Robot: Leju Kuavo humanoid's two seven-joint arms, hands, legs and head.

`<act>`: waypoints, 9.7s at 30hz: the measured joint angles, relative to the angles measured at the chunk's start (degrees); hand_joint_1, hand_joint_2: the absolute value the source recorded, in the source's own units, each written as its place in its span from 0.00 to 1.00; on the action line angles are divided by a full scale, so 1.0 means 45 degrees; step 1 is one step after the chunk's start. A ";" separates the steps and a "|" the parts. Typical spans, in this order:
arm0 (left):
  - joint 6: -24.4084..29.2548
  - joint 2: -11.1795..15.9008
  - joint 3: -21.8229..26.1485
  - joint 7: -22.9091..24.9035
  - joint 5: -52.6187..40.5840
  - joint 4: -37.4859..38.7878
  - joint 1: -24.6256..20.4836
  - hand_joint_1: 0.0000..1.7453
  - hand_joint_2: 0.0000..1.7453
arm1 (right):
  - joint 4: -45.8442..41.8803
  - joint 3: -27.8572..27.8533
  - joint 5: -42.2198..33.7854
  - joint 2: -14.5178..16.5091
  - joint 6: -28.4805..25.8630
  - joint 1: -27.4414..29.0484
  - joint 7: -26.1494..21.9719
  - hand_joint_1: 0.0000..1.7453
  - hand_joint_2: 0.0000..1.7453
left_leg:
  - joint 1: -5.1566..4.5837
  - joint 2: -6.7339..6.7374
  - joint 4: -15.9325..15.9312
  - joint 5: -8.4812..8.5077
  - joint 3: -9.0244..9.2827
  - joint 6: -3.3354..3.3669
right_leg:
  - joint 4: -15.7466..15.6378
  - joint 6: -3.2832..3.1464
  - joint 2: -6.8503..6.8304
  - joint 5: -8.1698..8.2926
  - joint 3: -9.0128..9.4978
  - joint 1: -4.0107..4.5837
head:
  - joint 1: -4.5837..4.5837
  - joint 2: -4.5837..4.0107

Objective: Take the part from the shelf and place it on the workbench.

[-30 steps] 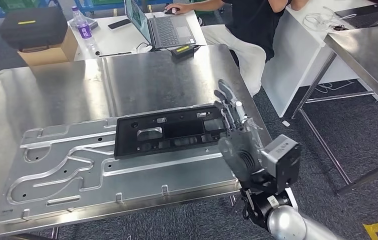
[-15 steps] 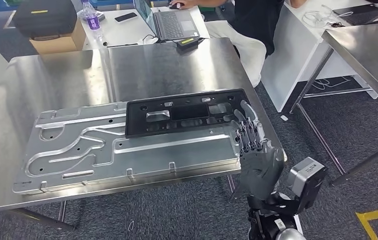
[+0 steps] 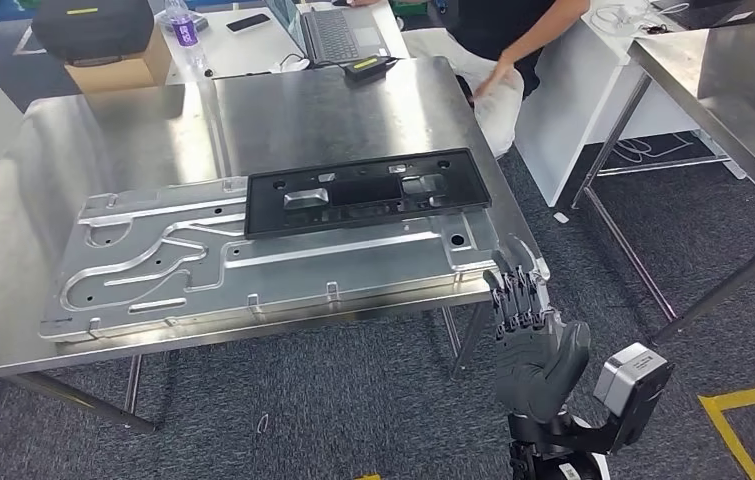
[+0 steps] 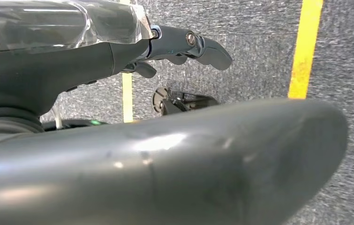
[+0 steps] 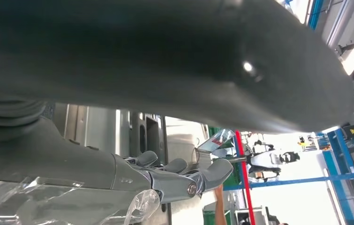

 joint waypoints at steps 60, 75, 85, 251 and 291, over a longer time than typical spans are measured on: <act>-0.0358 -0.0284 -0.0010 -0.0500 -0.0149 0.0024 0.0067 0.00 0.00 | 0.0010 -0.0667 0.0701 0.0012 -0.0135 0.0549 0.0079 0.00 0.00 | -0.0005 0.0512 0.0518 0.0614 -0.1546 -0.0082 | 0.0030 -0.0028 -0.1072 -0.1224 0.1307 -0.0067 | 0.0013 -0.0002; -0.0363 -0.0311 -0.0005 -0.0557 -0.0131 0.0024 0.0061 0.00 0.00 | 0.0080 -0.0770 0.0550 -0.0040 -0.0135 0.0736 -0.0018 0.00 0.00 | -0.0007 -0.1167 -0.0516 0.1042 -0.1189 0.0489 | 0.1498 0.0547 0.0507 -0.1636 0.0561 -0.0236 | 0.0079 0.0000; -0.0379 -0.0319 -0.0010 -0.0583 -0.0140 0.0029 0.0077 0.00 0.00 | 0.0113 -0.0774 0.0432 -0.0046 -0.0125 0.0743 -0.0057 0.00 0.00 | 0.0047 -0.0225 0.2844 -0.0517 -0.3010 -0.0184 | 0.0339 -0.0059 -0.0193 -0.1221 0.0961 -0.0163 | -0.0066 -0.0001; -0.1276 -0.0401 -0.0119 -0.0747 0.0634 0.0074 0.0074 0.00 0.00 | 0.3123 -0.1197 -0.1016 -0.0805 0.1740 0.1486 0.0252 0.00 0.00 | -0.0433 0.0495 -0.0349 0.0848 -0.1441 0.0644 | 0.0642 0.0243 -0.1522 -0.1899 0.1227 -0.0015 | -0.0267 -0.0001; -0.1268 -0.0375 -0.0963 -0.0532 0.0925 0.0098 0.0031 0.00 0.00 | 1.8305 0.0345 -0.5863 0.0109 0.4974 0.0893 -0.1435 0.00 0.00 | -0.0107 -0.1117 -0.0580 0.0963 -0.1134 0.0490 | 0.1803 0.0646 0.0246 -0.1699 0.0151 -0.0326 | -0.0211 -0.0004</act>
